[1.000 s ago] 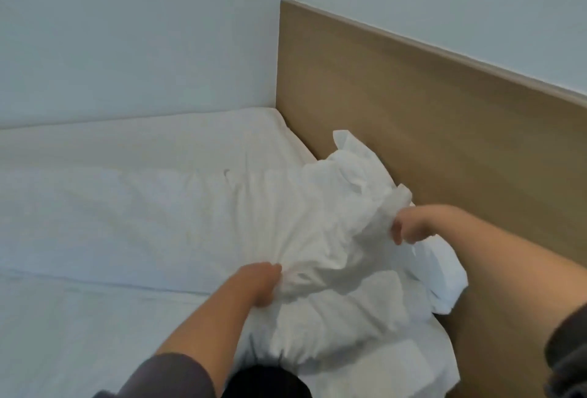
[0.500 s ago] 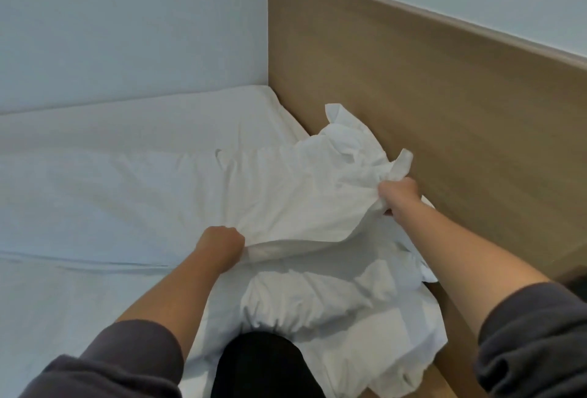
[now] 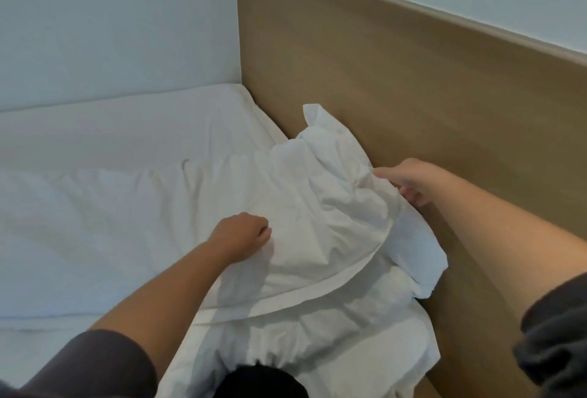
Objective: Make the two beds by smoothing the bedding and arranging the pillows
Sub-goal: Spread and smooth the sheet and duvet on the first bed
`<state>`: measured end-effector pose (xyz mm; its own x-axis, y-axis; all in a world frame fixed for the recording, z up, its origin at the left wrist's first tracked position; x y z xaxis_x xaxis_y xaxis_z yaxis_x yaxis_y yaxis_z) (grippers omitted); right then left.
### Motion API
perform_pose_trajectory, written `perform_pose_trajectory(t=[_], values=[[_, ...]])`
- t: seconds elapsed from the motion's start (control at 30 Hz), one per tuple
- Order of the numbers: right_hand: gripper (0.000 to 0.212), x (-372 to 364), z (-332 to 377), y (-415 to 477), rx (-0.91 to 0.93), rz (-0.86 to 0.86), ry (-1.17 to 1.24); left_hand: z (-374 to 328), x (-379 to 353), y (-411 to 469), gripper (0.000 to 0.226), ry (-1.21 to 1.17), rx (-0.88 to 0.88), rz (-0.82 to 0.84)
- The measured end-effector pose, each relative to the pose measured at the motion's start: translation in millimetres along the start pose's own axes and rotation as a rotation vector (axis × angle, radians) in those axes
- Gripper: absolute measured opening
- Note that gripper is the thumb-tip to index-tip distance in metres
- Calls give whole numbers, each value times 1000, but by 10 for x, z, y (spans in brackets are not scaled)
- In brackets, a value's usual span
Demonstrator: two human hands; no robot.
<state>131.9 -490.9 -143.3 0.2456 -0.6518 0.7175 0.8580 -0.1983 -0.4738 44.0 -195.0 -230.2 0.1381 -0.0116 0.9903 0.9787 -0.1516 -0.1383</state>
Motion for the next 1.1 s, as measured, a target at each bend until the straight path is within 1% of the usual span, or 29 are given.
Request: perform_pose_trajectory(t=[0.03, 0.07, 0.1, 0.13, 0.17, 0.2, 0.23, 0.27, 0.3, 0.33, 0.37, 0.43, 0.47, 0.5, 0.53, 0.57, 0.63, 0.67, 0.73, 0.77, 0.8, 0.87, 0.93, 0.97, 1.0, 1.03, 1.07, 1.1], values=[[45, 58, 196, 56, 87, -84, -19, 8, 57, 121, 33, -22, 31, -21], [40, 36, 364, 135, 162, -122, -50, 20, 101, 248, 27, -32, 54, -32], [39, -44, 522, 220, 220, -118, -55, 48, 132, 384, 23, -39, 72, -31], [52, -155, 652, 322, 255, -96, -42, 103, 159, 516, 22, -41, 87, -28], [74, -287, 739, 429, 252, -67, -7, 194, 177, 657, 25, -33, 98, -30], [91, -396, 797, 539, 235, -47, 38, 306, 211, 796, 28, -25, 114, -44], [100, -480, 826, 658, 208, -44, 79, 440, 246, 939, 32, -33, 139, -65], [101, -548, 829, 765, 177, -54, 110, 573, 279, 1063, 36, -73, 169, -81], [95, -619, 814, 874, 139, -69, 112, 690, 309, 1175, 38, -157, 199, -96], [83, -717, 817, 946, 122, -64, 94, 786, 335, 1283, 37, -272, 224, -117], [66, -863, 875, 986, 151, -25, 63, 862, 355, 1394, 36, -397, 246, -134], [30, -1197, 1076, 939, 321, 72, -8, 940, 410, 1614, 32, -579, 281, -133], [20, -1351, 1157, 890, 412, 107, -47, 969, 446, 1730, 29, -626, 293, -131], [17, -1448, 1212, 839, 484, 128, -84, 1000, 484, 1844, 25, -672, 306, -126], [16, -1490, 1230, 813, 514, 138, -129, 1026, 499, 1950, 20, -739, 325, -106], [17, -1485, 1207, 833, 505, 145, -176, 1021, 469, 2052, 18, -830, 342, -59], [24, -1400, 1147, 936, 486, 144, -234, 860, 347, 2206, 23, -1004, 349, 107], [32, -1354, 1133, 976, 494, 138, -244, 734, 310, 2274, 26, -1013, 327, 177], [50, -1312, 1175, 960, 565, 153, -206, 503, 344, 2442, 31, -879, 257, 210], [55, -1339, 1200, 919, 614, 189, -154, 421, 384, 2510, 33, -798, 238, 195], [55, -1382, 1220, 861, 664, 231, -106, 358, 427, 2561, 35, -726, 228, 183], [44, -1484, 1199, 776, 744, 308, -41, 272, 453, 2651, 32, -588, 219, 206], [29, -1517, 1160, 696, 793, 346, 19, 252, 377, 2612, 23, -429, 232, 321], [24, -1514, 1138, 663, 803, 364, 48, 248, 329, 2579, 18, -361, 228, 370], [23, -1514, 1108, 639, 802, 389, 64, 248, 315, 2558, 16, -308, 222, 387], [23, -1521, 1068, 648, 786, 427, 86, 250, 341, 2566, 17, -277, 209, 362], [22, -1507, 1034, 657, 746, 464, 139, 243, 421, 2595, 18, -271, 187, 289], [20, -1456, 1010, 699, 688, 472, 237, 241, 554, 2634, 21, -281, 164, 179]])
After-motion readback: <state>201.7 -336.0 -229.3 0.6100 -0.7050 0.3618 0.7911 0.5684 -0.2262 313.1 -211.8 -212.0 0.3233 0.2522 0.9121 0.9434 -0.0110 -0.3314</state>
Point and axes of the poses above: each hand's wrist, its own y-axis towards the middle knuckle, its own x-axis out of the back of the hand, z = x × y, the point moved 10 cm from there along y, towards the middle knuckle, and after that the axes turned 12 degrees about y, right-handed, at the moved point
